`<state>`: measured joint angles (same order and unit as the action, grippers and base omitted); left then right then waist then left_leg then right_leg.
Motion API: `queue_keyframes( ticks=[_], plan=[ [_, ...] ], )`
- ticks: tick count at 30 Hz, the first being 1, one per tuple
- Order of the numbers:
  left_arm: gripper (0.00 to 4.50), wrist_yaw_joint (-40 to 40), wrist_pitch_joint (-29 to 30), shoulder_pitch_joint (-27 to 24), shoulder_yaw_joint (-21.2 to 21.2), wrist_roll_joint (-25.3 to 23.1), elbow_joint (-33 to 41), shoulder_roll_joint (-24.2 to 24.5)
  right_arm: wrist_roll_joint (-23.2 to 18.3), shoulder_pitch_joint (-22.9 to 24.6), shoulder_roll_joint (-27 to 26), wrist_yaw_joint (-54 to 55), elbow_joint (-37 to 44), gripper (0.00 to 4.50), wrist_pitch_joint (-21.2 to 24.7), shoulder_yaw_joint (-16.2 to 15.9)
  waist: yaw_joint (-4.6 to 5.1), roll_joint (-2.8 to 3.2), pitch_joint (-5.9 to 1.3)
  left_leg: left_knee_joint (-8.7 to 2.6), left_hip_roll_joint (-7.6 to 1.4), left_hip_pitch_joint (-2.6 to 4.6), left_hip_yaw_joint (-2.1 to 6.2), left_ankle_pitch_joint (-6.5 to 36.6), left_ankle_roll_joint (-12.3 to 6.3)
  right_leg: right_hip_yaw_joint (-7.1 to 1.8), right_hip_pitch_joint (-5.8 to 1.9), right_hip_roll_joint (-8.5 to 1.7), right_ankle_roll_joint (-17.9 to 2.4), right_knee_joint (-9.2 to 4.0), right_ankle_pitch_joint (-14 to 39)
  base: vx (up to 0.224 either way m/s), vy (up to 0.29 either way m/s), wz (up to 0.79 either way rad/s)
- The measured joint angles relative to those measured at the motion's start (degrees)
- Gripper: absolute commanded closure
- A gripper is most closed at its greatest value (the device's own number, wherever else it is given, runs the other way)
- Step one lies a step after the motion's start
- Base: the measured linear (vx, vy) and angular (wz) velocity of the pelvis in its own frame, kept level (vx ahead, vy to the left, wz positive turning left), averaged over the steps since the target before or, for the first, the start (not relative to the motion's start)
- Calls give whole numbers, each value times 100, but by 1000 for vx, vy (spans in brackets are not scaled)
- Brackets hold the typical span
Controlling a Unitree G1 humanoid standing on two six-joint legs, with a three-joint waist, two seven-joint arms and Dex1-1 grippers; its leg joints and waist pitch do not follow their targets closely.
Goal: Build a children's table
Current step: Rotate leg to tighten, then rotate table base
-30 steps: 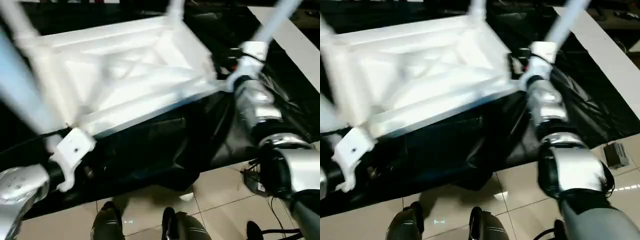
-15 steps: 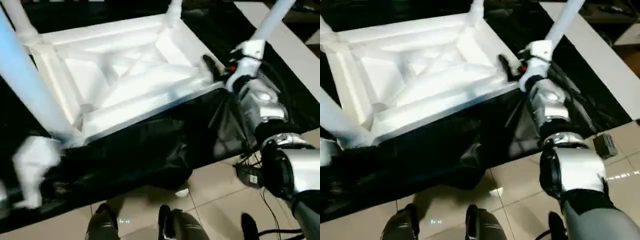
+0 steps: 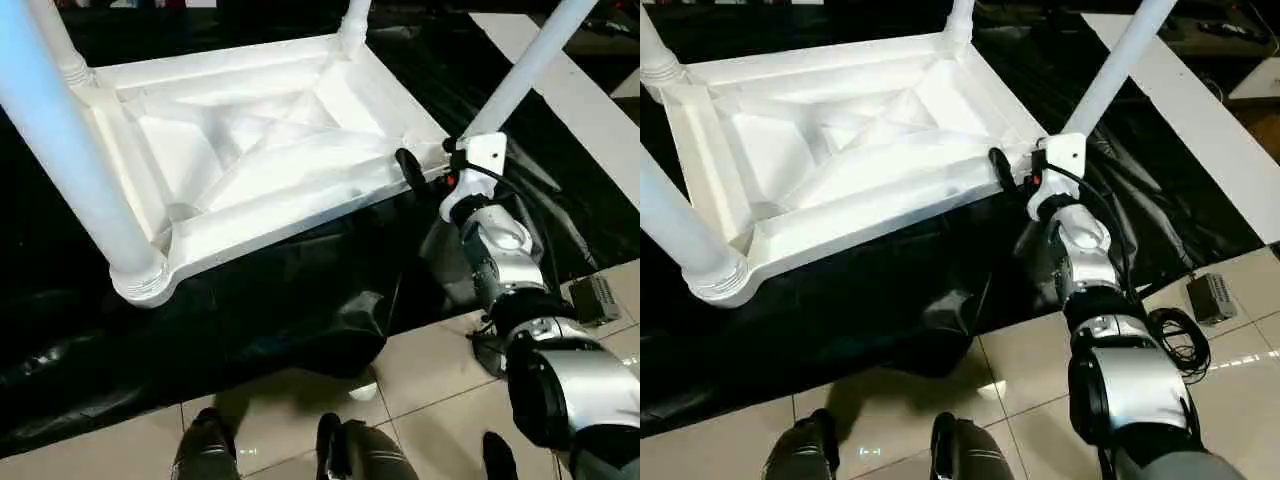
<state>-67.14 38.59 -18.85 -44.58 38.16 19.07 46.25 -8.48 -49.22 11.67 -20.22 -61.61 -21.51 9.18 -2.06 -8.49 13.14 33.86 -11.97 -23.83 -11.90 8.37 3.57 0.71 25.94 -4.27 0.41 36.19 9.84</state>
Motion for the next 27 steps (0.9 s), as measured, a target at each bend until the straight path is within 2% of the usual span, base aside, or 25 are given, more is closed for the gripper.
queue_keyframes(
  ticks=[4, 6, 9, 11, 14, 18, 22, 24, 27],
  plan=[
    [2, 223, -265, 521, 61, -49, -352, 13, 21, 372, -96, 319, 439, 32, 312, -1, -11, -19, -13, 2, 1, 2, 2, 0, 0, 0, -4, 1, -1, 4, -1, 0, 0, 0],
    [2, 388, -375, 971, 237, -16, -434, -109, 25, 644, -241, 820, 625, 32, 503, 51, -23, -29, -20, 3, 2, 4, 0, -1, 0, -1, -6, -1, -3, 5, -2, 0, 0, 0],
    [2, 421, -391, 1264, 430, 175, -430, -250, 31, 797, -377, 1321, 639, 32, 612, 63, 15, -32, -22, 9, 3, 5, -1, -6, 7, -4, -5, -1, -4, 8, -15, 0, 0, 0],
    [2, 414, -389, 1407, 511, 318, -425, -289, 28, 804, -369, 1539, 641, 32, 619, 177, 31, -36, -25, 9, 3, 17, -1, -11, 15, -4, -5, 1, -4, 19, -16, 0, 0, 0],
    [2, 400, -380, 1561, 577, 552, -405, -420, 23, 804, -383, 1640, 679, 32, 670, 218, 30, -45, -31, 8, 1, 39, -1, -19, 29, -5, -7, 7, -1, 44, -13, 0, 0, 0],
    [2, 439, -342, 1878, 873, 876, -293, -641, 9, 793, -465, 1680, 691, 32, 916, 223, 16, -61, -41, 8, 1, 49, 4, -32, 50, -4, -7, 9, -1, 65, -12, 0, 0, 0],
    [2, 754, -332, 2127, 1309, 808, -130, -784, -36, 612, -473, 1453, 502, 32, 1185, 191, 1, -73, -50, 26, 0, 49, 8, -33, 51, -6, -10, 4, -1, 81, -12, 0, 0, 0],
    [2, 937, -322, 2234, 1637, 692, -14, -880, -31, 501, -543, 1260, 416, 32, 1215, 97, 10, -95, -66, 30, -1, 48, 9, -33, 51, -6, -11, 3, -1, 83, -13, 0, 0, 0],
    [2, 1193, -245, 2470, 2005, 486, 3, -1035, -51, 391, -615, 1138, 233, 32, 1210, 117, 9, -124, -87, 33, 0, 48, 12, -34, 51, -4, -12, 4, -1, 86, -13, 0, 0, 0]
  ],
)
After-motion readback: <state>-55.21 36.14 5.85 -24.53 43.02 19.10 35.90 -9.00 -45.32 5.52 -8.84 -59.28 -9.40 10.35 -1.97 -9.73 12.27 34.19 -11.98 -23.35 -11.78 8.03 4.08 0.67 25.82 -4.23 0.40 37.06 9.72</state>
